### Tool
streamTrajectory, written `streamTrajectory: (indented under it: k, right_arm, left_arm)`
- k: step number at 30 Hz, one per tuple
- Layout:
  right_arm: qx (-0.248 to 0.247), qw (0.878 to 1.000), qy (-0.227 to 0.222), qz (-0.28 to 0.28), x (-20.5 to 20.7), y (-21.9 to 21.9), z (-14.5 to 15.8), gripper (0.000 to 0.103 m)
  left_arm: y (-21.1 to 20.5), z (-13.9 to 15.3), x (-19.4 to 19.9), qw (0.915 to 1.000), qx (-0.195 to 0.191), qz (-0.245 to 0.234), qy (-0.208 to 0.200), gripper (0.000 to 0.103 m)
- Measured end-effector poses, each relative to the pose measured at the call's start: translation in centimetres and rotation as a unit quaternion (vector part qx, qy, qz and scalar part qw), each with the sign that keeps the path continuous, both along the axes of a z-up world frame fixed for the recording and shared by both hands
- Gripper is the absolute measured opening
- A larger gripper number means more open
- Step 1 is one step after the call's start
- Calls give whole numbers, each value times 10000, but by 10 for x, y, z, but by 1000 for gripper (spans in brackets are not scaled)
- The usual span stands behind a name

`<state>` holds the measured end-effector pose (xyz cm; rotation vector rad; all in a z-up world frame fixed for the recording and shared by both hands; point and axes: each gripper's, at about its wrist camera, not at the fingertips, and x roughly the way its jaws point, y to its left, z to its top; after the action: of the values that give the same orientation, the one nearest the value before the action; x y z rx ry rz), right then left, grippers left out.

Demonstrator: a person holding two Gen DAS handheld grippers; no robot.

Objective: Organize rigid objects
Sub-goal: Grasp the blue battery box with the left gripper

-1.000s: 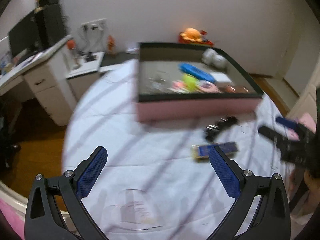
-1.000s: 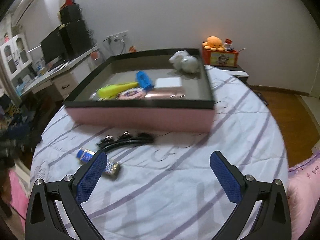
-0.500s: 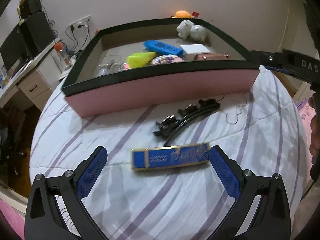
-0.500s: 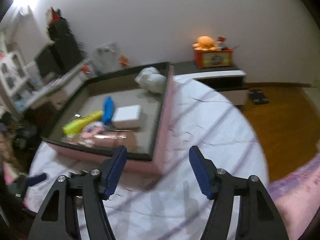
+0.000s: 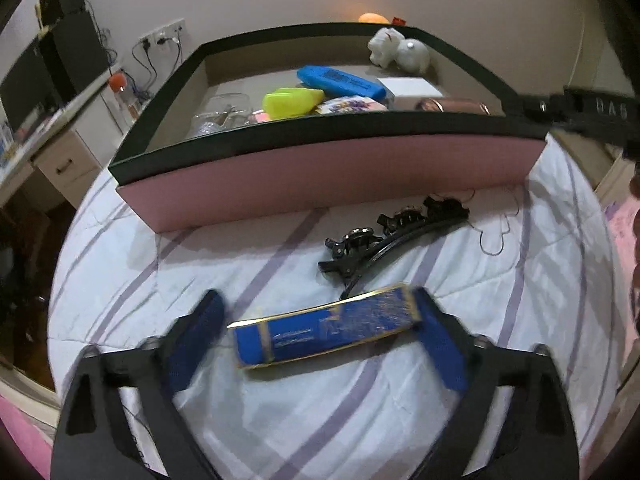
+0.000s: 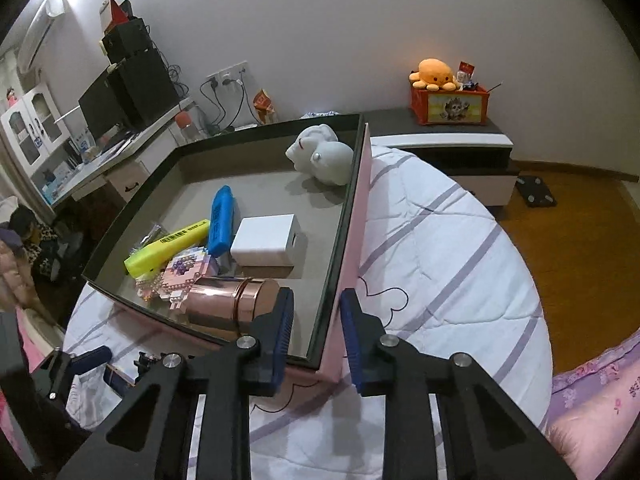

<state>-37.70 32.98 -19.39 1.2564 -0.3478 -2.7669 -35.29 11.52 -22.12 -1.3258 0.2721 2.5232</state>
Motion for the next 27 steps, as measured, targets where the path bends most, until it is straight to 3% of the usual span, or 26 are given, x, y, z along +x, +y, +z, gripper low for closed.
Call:
streamTrajectory:
  k: [14,27]
  right_arm:
    - [151,9998,-85,-68,-2,-3,2,24]
    - [241,9996,-116,-8,-3,-5,2,22]
  left_arm:
    - [-38,22,2,9996,270,39,96,84]
    - [-59,62,0,9979,301,98,572,84]
